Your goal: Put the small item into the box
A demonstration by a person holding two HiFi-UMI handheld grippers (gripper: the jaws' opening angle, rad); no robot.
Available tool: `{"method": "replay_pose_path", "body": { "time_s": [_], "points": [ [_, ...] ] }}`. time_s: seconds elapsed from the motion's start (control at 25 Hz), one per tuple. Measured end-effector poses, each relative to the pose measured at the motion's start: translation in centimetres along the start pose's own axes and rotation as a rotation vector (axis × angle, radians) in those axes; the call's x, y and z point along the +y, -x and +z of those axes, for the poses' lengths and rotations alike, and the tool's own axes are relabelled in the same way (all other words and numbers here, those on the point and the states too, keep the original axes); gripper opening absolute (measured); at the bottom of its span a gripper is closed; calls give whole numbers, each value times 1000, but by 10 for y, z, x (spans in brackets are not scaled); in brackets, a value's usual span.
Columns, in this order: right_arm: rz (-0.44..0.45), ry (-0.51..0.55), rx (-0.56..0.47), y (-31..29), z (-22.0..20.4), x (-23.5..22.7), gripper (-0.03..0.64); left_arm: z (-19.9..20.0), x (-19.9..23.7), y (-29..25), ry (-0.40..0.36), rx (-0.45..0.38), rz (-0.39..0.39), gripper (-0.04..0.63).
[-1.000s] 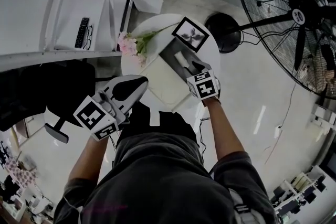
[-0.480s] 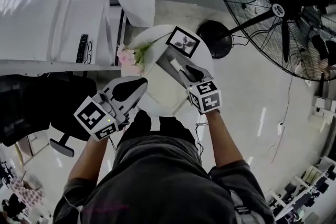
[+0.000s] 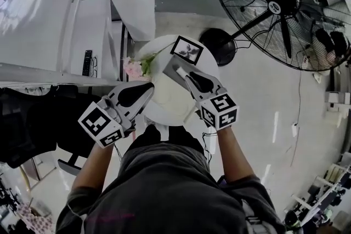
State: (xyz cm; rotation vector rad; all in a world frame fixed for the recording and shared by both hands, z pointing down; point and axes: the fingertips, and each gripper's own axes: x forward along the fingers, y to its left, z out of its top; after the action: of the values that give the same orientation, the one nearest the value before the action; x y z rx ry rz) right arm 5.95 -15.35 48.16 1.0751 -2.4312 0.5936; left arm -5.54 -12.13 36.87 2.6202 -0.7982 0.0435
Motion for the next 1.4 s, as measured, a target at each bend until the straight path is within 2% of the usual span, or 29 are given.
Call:
{"method": "replay_pose_path", "body": {
  "time_s": [0.2,0.64,1.4],
  "points": [
    [-25,44,-81,18,30,18,50,12,-4,5,-21,-14,-32,21],
    [-36,63,-202,49,75,49,32,30,-11,14,-58,-29,-76,21],
    [-55,57,-260,77,83,53,22,33,-21,15,-70,-35,-85,21]
  ]
}}
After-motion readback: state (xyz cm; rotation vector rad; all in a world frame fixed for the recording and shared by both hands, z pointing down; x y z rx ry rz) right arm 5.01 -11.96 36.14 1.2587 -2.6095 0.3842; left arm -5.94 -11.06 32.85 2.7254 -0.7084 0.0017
